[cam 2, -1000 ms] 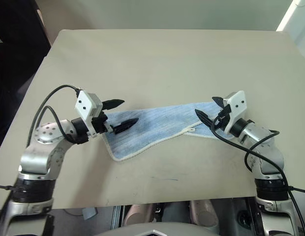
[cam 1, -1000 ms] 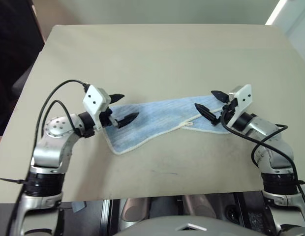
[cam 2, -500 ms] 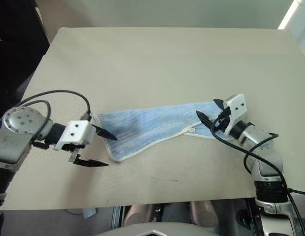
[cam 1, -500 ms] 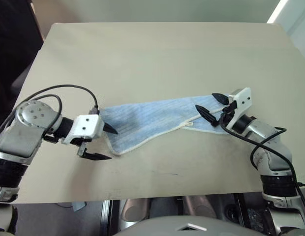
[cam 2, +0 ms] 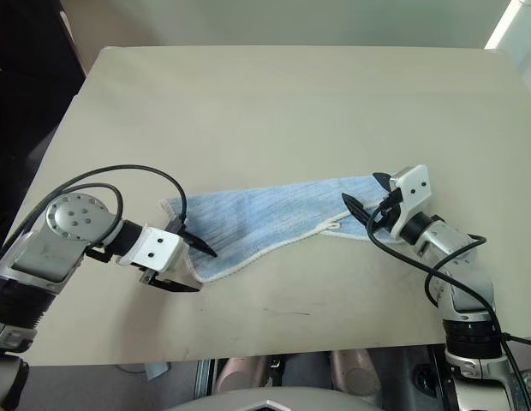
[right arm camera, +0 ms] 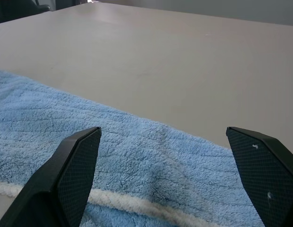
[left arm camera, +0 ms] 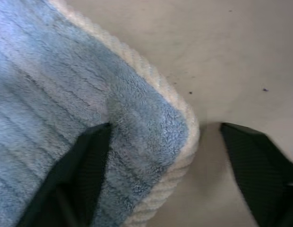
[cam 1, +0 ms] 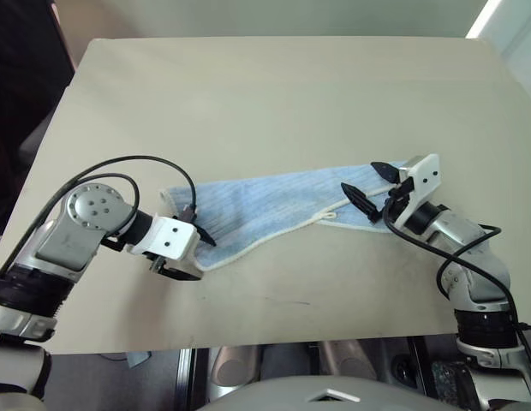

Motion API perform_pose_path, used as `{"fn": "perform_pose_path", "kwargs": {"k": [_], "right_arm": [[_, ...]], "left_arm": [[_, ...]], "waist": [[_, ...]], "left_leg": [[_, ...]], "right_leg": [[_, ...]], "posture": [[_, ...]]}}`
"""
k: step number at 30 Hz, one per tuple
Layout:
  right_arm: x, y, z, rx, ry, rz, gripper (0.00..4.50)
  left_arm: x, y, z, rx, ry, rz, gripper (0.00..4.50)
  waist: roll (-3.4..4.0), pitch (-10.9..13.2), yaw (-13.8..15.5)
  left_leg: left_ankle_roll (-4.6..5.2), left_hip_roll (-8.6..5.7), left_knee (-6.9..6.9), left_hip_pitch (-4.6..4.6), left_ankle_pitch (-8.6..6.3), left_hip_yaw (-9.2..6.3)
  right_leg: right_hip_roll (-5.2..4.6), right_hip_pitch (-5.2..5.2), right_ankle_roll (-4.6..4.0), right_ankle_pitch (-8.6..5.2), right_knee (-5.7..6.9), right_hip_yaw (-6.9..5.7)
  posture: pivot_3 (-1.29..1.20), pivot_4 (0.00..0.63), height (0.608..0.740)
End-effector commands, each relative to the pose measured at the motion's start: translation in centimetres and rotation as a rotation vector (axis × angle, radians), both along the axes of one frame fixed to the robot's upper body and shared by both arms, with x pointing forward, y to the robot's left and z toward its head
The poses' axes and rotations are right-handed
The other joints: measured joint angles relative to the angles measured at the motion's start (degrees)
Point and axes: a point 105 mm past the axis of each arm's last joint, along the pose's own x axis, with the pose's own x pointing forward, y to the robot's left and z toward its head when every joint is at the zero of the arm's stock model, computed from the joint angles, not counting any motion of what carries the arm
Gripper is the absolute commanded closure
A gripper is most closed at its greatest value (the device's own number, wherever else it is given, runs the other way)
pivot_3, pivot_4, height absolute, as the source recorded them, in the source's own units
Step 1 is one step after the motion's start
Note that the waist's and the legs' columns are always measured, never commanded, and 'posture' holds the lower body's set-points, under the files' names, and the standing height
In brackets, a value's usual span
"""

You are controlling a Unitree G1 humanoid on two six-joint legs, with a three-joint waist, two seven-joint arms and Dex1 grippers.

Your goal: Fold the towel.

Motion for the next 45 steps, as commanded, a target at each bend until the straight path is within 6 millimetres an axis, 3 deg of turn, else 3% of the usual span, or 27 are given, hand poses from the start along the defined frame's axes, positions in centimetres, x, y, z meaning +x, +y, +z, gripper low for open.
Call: {"fn": "perform_pose_path", "kwargs": {"k": [1,4,8,9,12,15,19,32,45], "right_arm": [[0.0,-0.2,1.7,-0.001,-0.061,-0.006,0.00],[0.2,-0.4,1.8,-0.013,-0.069,-0.011,0.00],[1.8,-3.3,2.2,-0.132,-0.113,-0.147,0.00],[2.0,-3.8,2.2,-0.156,-0.122,-0.164,0.00],[2.6,-5.8,2.1,-0.271,-0.138,-0.211,0.00],[3.1,-7.8,1.3,-0.492,-0.167,-0.223,0.00],[3.6,-8.9,0.7,-0.628,-0.186,-0.189,0.00],[5.3,-9.3,0.2,-0.942,-0.297,-0.043,0.00],[4.4,-10.5,1.1,-1.052,-0.343,0.050,0.00]], "left_arm": [[-0.3,0.0,0.0,0.009,-0.006,-0.026,2.14],[-0.2,-0.2,0.2,-0.013,-0.013,-0.016,3.09],[0.0,0.0,0.2,-0.015,-0.029,0.010,4.35],[0.1,0.0,0.3,-0.018,-0.034,0.016,4.43],[0.7,0.5,0.6,-0.022,-0.048,0.052,4.43],[0.8,1.2,0.9,-0.016,-0.052,0.069,4.43],[1.1,1.1,0.9,-0.017,-0.055,0.076,4.43],[1.2,0.3,0.8,-0.040,-0.064,0.079,4.43],[0.9,0.4,0.7,-0.050,-0.071,0.099,4.43]], "waist": [[0.00,0.0,0.1],[0.00,0.0,0.1],[0.00,0.0,-0.2],[0.00,0.0,-0.3],[0.00,0.0,-0.2],[0.00,0.0,-0.2],[0.00,0.0,-0.3],[0.03,0.0,-0.4],[0.03,0.0,-0.3]], "left_leg": [[0.04,0.00,0.01,0.00,0.03,0.00],[0.08,0.00,0.06,0.00,0.13,0.01],[0.04,0.00,0.06,0.00,0.26,0.01],[0.03,-0.01,0.05,0.00,0.29,0.00],[0.03,0.00,-0.01,0.00,0.30,0.00],[0.03,0.00,-0.05,0.00,0.30,0.00],[0.02,0.01,-0.08,0.00,0.29,0.00],[0.07,0.02,-0.08,0.00,0.32,-0.01],[0.08,0.02,-0.07,0.00,0.32,-0.01]], "right_leg": [[0.00,0.02,-0.08,-0.01,-0.01,0.00],[0.00,0.04,-0.36,0.02,-0.01,0.01],[0.00,0.01,-0.43,0.25,-0.04,0.01],[0.00,0.00,-0.44,0.27,-0.04,0.01],[0.00,-0.04,-0.45,0.27,-0.02,0.01],[0.00,-0.08,-0.39,0.30,0.01,0.00],[0.00,-0.10,-0.30,0.37,0.01,0.00],[0.01,-0.09,0.05,0.65,-0.09,0.00],[0.01,-0.04,0.08,0.67,-0.13,0.00]], "posture": [[0.00,0.150,0.740],[0.00,0.150,0.740],[0.00,0.150,0.740],[0.00,0.150,0.740],[0.00,0.150,0.740],[0.00,0.150,0.740],[0.00,0.150,0.740],[0.00,0.150,0.740],[0.00,0.150,0.740]]}}
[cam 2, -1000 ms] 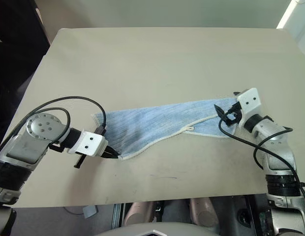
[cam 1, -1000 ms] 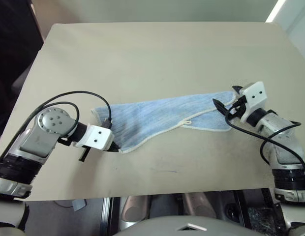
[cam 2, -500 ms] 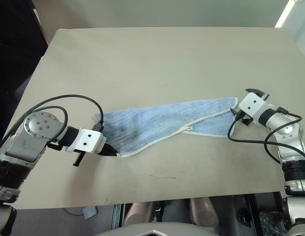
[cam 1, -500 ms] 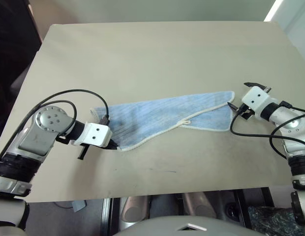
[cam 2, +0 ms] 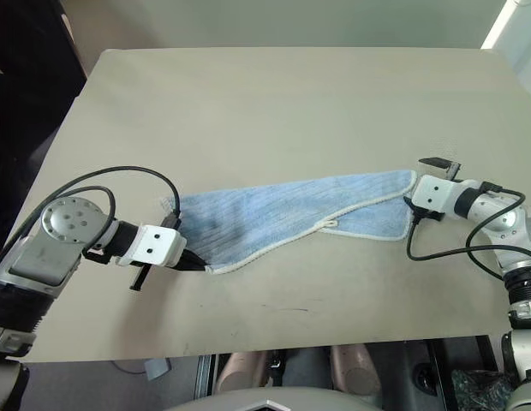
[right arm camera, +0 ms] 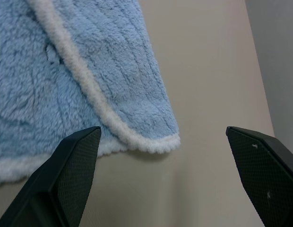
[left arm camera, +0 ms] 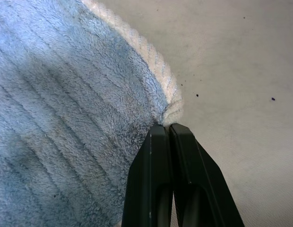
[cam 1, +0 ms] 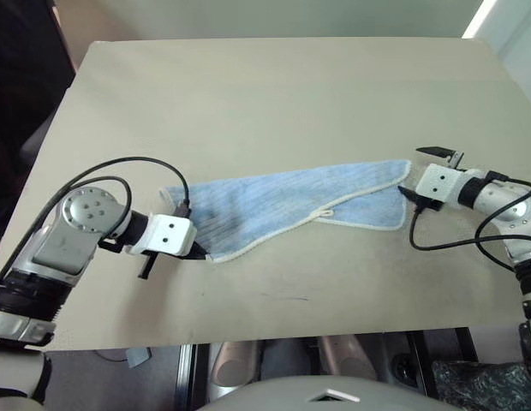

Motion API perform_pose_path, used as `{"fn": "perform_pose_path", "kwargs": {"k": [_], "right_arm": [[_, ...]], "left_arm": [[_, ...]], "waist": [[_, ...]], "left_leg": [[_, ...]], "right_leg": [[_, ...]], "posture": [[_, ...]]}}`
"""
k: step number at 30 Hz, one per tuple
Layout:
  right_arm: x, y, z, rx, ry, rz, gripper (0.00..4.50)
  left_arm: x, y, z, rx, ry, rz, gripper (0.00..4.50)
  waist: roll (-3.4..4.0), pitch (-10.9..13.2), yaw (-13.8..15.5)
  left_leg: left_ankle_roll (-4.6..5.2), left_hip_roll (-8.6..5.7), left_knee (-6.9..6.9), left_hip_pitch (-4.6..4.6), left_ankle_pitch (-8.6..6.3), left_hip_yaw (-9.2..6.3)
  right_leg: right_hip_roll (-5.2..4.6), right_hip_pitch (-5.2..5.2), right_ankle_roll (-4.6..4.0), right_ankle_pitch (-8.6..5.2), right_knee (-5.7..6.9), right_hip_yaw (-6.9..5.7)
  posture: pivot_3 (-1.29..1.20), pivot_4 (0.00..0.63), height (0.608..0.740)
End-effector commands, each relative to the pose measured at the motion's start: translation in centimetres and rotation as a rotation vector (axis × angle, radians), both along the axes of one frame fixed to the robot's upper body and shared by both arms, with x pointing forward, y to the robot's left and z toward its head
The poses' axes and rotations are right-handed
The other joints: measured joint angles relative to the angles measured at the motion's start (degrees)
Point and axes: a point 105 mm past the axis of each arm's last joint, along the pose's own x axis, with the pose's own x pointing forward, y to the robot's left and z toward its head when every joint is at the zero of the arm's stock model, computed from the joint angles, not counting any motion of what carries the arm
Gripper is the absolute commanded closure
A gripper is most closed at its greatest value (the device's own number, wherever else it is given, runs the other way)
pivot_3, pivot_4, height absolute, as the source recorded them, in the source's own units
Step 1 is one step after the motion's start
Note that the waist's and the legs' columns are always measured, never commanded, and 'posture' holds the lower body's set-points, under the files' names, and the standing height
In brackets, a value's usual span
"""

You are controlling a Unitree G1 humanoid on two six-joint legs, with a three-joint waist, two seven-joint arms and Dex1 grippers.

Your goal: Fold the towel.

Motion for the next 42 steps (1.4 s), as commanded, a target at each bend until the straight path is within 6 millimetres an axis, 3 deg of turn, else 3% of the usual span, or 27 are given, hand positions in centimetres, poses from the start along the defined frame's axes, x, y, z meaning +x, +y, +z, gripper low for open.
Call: {"fn": "perform_pose_path", "kwargs": {"k": [1,20,32,42], "right_arm": [[-0.1,-0.5,1.7,-0.028,-0.048,0.015,0.00],[1.6,1.1,0.7,-0.116,-0.122,0.059,0.00],[0.9,-1.4,0.3,-0.216,-0.096,0.039,0.00],[1.9,0.0,-0.1,-0.206,-0.158,0.050,0.00]], "left_arm": [[0.1,-0.1,0.6,-0.002,-0.036,0.004,4.43],[0.4,-0.7,0.5,-0.015,-0.047,-0.013,4.43],[0.2,-0.3,0.5,-0.009,-0.048,0.000,4.43],[0.4,-0.6,0.7,-0.008,-0.051,-0.012,4.43]], "waist": [[0.00,0.0,0.0],[0.01,0.0,0.1],[0.00,0.0,0.1],[0.00,0.0,-0.1]], "left_leg": [[0.00,0.00,0.00,0.00,0.00,0.00],[0.02,0.00,0.04,0.01,0.01,0.00],[0.02,0.00,0.03,0.02,0.01,0.00],[0.02,0.00,0.03,0.06,0.01,0.00]], "right_leg": [[0.00,0.00,0.00,0.00,0.00,0.00],[-0.01,0.04,0.06,0.05,-0.02,0.02],[-0.01,0.08,0.06,0.05,-0.06,0.01],[-0.01,0.09,0.06,0.07,-0.04,0.02]], "posture": [[0.00,0.150,0.740],[0.00,0.150,0.740],[0.00,0.150,0.740],[0.00,0.150,0.740]]}}
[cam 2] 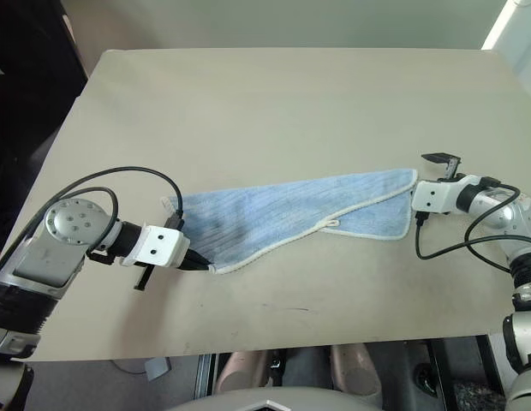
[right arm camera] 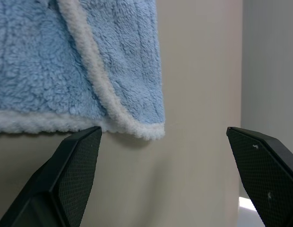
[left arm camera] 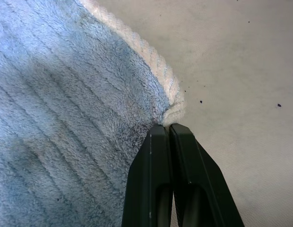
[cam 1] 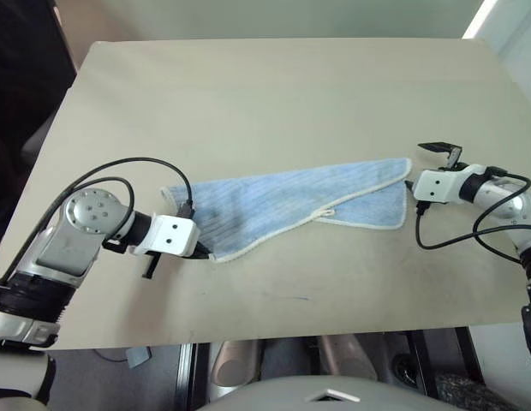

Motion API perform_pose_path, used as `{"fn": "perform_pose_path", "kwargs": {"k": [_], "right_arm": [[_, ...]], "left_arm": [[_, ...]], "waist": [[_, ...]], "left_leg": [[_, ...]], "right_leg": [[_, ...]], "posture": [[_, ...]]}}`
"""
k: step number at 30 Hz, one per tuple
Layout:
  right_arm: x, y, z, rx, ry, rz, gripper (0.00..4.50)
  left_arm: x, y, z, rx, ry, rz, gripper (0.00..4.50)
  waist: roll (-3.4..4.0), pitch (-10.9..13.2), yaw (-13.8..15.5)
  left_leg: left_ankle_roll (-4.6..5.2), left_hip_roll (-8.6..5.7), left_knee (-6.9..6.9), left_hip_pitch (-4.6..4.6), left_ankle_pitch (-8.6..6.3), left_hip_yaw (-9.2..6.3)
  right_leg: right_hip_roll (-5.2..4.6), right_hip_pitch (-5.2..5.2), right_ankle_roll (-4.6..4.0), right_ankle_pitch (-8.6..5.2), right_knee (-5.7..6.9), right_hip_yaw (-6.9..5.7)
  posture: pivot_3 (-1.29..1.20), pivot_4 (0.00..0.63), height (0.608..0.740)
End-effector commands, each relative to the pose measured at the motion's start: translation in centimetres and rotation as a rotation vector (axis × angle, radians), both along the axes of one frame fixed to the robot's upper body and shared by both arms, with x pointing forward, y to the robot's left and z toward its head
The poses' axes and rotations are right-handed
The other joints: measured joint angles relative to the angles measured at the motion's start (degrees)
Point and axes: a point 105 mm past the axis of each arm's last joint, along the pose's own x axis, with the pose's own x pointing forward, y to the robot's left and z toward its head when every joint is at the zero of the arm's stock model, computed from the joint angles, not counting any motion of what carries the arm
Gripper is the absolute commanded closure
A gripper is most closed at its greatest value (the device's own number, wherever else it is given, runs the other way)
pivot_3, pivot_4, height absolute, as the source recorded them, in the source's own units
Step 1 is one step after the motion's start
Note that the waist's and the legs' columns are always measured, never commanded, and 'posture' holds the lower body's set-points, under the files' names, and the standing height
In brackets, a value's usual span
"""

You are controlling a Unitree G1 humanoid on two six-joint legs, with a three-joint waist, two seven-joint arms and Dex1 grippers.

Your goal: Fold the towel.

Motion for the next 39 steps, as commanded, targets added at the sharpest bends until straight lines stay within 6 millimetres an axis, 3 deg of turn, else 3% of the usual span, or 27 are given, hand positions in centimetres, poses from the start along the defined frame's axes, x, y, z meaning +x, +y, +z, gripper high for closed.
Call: {"fn": "perform_pose_path", "kwargs": {"k": [1,2,5,16,22,24,26,28,30,34,37,39], "right_arm": [[0.4,0.8,0.1,-0.010,-0.035,0.026,0.00],[0.4,0.9,0.1,-0.007,-0.040,0.030,0.00],[0.4,1.0,0.2,0.000,-0.052,0.039,0.56],[-0.2,1.2,-0.2,0.005,-0.032,0.067,4.48],[-0.5,0.4,0.5,0.002,-0.056,0.050,4.48],[-0.5,-0.4,1.8,0.032,-0.085,0.018,4.48],[-0.3,-1.1,3.6,0.094,-0.122,-0.026,4.48],[0.0,-1.8,5.2,0.144,-0.159,-0.065,4.48],[0.3,-2.5,6.7,0.177,-0.189,-0.101,4.48],[1.1,-3.7,10.2,0.288,-0.254,-0.176,4.48],[2.0,-4.1,14.2,0.411,-0.332,-0.213,4.48],[2.2,-4.1,15.8,0.444,-0.359,-0.213,4.48]], "left_arm": [[0.4,-0.1,0.7,-0.005,-0.034,-0.006,4.43],[0.4,-0.1,0.7,-0.004,-0.034,-0.005,4.43],[0.4,0.0,0.7,-0.003,-0.035,-0.003,4.50],[0.3,0.1,0.7,-0.012,-0.037,0.019,4.50],[1.4,-0.1,1.8,-0.098,-0.076,0.087,4.50],[3.3,-0.8,4.5,-0.271,-0.145,0.181,4.50],[6.8,-0.9,9.0,-0.549,-0.234,0.371,4.50],[9.9,0.0,13.1,-0.762,-0.361,0.534,4.50],[12.0,1.3,16.0,-0.876,-0.474,0.656,4.50],[14.6,2.8,19.8,-1.008,-0.633,0.804,4.50],[16.0,3.1,22.7,-1.148,-0.647,0.887,4.50],[16.4,3.0,23.7,-1.186,-0.653,0.892,4.50]], "waist": [[0.00,0.0,-0.1],[0.00,0.0,-0.1],[0.00,0.0,-0.2],[0.01,0.0,0.0],[0.03,0.0,0.0],[0.03,0.0,0.2],[0.01,0.0,0.4],[0.01,0.0,0.6],[0.01,0.0,0.4],[0.10,0.0,-0.3],[0.09,0.1,-0.3],[0.06,0.1,-0.3]], "left_leg": [[0.00,0.00,0.01,0.01,0.00,0.00],[0.01,0.00,0.01,0.01,0.01,0.00],[0.03,0.00,0.01,0.03,0.02,0.00],[0.02,0.00,-0.05,0.00,0.01,0.00],[0.02,0.00,-0.05,0.00,0.01,0.00],[0.02,0.00,-0.04,-0.02,0.01,0.00],[0.07,0.00,-0.02,-0.07,0.05,0.00],[0.09,0.01,0.04,-0.08,0.10,0.01],[0.08,0.01,0.06,-0.05,0.11,0.05],[0.01,0.01,-0.08,0.05,0.07,0.15],[0.01,0.01,-0.13,0.01,0.07,0.16],[0.02,0.02,-0.16,-0.13,0.07,0.15]], "right_leg": [[0.00,0.01,0.01,0.02,0.00,0.00],[0.00,0.02,0.02,0.04,-0.01,0.00],[0.00,0.04,0.01,0.07,-0.02,0.01],[0.00,0.00,0.01,0.05,-0.04,0.00],[0.00,0.00,0.00,0.05,-0.04,0.00],[0.00,0.00,0.00,0.05,-0.05,0.00],[-0.01,0.04,0.05,0.04,-0.06,0.00],[-0.02,0.09,0.09,0.08,-0.05,0.00],[-0.02,0.11,0.12,0.11,-0.07,0.00],[-0.03,0.09,0.18,0.15,-0.14,0.02],[-0.03,0.02,0.19,0.16,-0.17,0.02],[-0.03,-0.13,0.22,0.20,-0.18,0.02]], "posture": [[0.00,0.150,0.740],[0.00,0.150,0.740],[0.00,0.150,0.740],[0.00,0.150,0.740],[0.00,0.150,0.740],[0.00,0.150,0.740],[0.00,0.150,0.740],[0.00,0.150,0.740],[0.00,0.150,0.740],[0.00,0.150,0.740],[0.00,0.150,0.740],[0.00,0.150,0.740]]}}
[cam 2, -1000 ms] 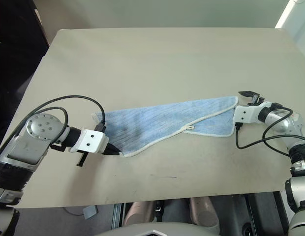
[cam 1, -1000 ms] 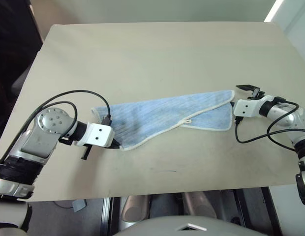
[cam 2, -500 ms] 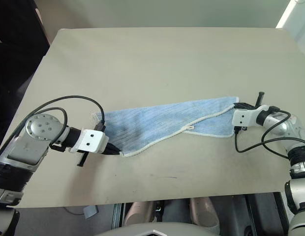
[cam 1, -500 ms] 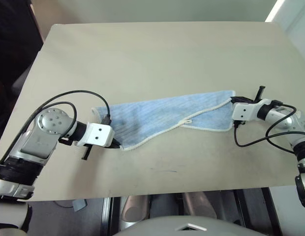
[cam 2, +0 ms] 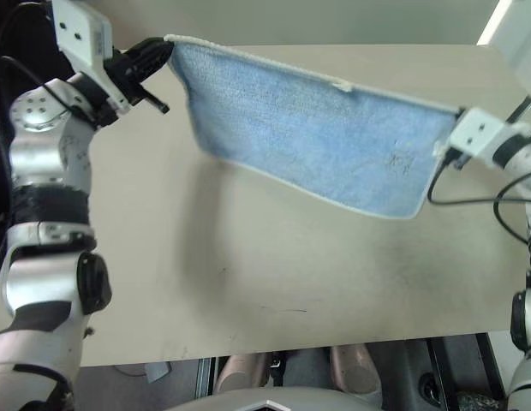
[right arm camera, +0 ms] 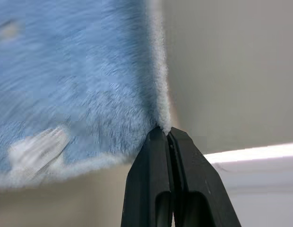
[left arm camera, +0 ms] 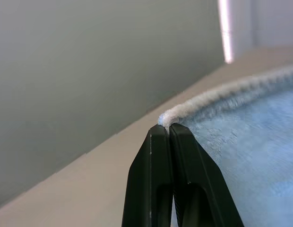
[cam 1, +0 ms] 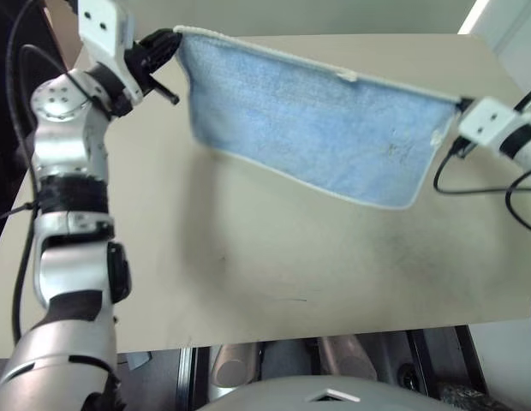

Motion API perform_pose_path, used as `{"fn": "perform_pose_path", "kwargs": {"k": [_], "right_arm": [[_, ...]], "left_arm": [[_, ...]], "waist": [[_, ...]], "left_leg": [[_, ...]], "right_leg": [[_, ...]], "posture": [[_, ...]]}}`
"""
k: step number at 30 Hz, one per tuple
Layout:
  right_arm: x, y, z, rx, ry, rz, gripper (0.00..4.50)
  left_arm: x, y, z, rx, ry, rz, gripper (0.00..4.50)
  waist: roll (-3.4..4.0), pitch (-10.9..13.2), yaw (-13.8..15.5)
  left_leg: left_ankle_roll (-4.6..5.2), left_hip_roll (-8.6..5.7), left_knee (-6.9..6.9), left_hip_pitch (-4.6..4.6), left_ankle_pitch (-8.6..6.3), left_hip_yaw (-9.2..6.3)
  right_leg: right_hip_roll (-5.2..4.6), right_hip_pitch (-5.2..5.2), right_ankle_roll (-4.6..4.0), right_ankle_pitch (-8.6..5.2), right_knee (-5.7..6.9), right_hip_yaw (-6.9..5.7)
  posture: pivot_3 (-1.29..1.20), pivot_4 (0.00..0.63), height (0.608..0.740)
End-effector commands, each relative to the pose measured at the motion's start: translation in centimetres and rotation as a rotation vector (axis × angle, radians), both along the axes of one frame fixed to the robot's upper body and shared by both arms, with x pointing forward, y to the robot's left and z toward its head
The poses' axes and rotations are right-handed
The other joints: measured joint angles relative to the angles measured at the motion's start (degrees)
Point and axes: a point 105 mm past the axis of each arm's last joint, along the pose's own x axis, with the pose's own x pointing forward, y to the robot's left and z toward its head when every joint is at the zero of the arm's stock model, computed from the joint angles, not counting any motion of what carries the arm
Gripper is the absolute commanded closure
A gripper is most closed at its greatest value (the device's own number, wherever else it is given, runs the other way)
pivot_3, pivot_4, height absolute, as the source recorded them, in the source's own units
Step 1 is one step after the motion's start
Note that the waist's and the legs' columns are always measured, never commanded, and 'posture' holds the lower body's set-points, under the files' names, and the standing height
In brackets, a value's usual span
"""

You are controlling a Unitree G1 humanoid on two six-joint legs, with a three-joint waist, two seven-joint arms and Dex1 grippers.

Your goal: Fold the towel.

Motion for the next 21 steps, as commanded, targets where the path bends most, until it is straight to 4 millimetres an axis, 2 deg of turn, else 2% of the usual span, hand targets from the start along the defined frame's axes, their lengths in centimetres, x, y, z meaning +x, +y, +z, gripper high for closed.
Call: {"fn": "perform_pose_path", "kwargs": {"k": [1,5,8,11,13,15,17,21], "right_arm": [[-0.3,-1.3,4.0,0.104,-0.088,-0.029,4.48],[-1.0,-1.2,6.5,0.154,-0.114,0.021,4.48],[-2.3,-1.0,6.8,0.190,-0.058,0.106,4.48],[-4.4,0.0,4.7,0.193,0.090,0.221,4.48],[-6.3,0.8,1.7,0.194,0.258,0.289,4.48],[-9.0,1.8,-2.9,0.178,0.488,0.346,4.48],[-11.5,2.7,-6.2,0.186,0.660,0.382,4.48],[-15.0,4.0,-9.0,0.258,0.839,0.433,4.48]], "left_arm": [[-0.4,1.4,4.5,-0.056,-0.136,0.056,4.50],[-1.1,1.1,4.9,0.003,-0.161,-0.003,4.50],[-2.4,1.8,3.9,0.019,-0.116,-0.107,4.50],[-4.9,1.8,1.6,0.080,-0.032,-0.261,4.50],[-7.1,2.0,-0.8,0.124,0.057,-0.345,4.50],[-9.4,2.3,-4.2,0.184,0.191,-0.404,4.50],[-11.6,2.3,-6.6,0.217,0.305,-0.451,4.50],[-14.1,3.1,-9.9,0.264,0.464,-0.445,4.50]], "waist": [[0.00,0.0,0.0],[0.00,0.0,0.0],[0.02,0.0,0.0],[0.01,0.0,0.1],[0.00,0.0,0.1],[-0.01,0.0,0.2],[-0.01,0.0,0.4],[-0.01,0.0,0.7]], "left_leg": [[0.00,0.00,-0.06,-0.03,0.00,0.00],[0.00,0.01,-0.21,-0.02,0.00,0.00],[-0.01,0.01,-0.24,-0.25,0.01,0.01],[-0.17,0.03,-0.24,-0.50,0.09,0.03],[-0.73,0.04,-0.23,-0.63,0.31,0.04],[-0.84,0.07,-0.10,-0.87,0.21,0.04],[-0.83,0.07,0.10,-0.90,0.00,0.05],[-0.67,0.06,0.65,-0.83,-0.26,0.10]], "right_leg": [[0.00,-0.01,0.00,0.00,-0.05,0.00],[0.00,0.02,0.04,-0.04,-0.27,0.00],[0.00,-0.17,0.07,-0.09,-0.38,0.00],[0.01,-0.40,0.02,-0.30,-0.35,-0.04],[0.01,-0.49,0.03,-0.47,-0.33,-0.08],[0.01,-0.62,0.07,-0.63,-0.13,-0.12],[0.02,-0.63,0.11,-0.88,0.05,-0.12],[0.01,-0.49,0.13,-1.07,0.20,-0.07]], "posture": [[0.00,0.150,0.740],[0.00,0.150,0.740],[0.00,0.150,0.740],[0.00,0.150,0.740],[0.00,0.150,0.740],[0.00,0.150,0.740],[0.00,0.150,0.740],[0.00,0.150,0.740]]}}
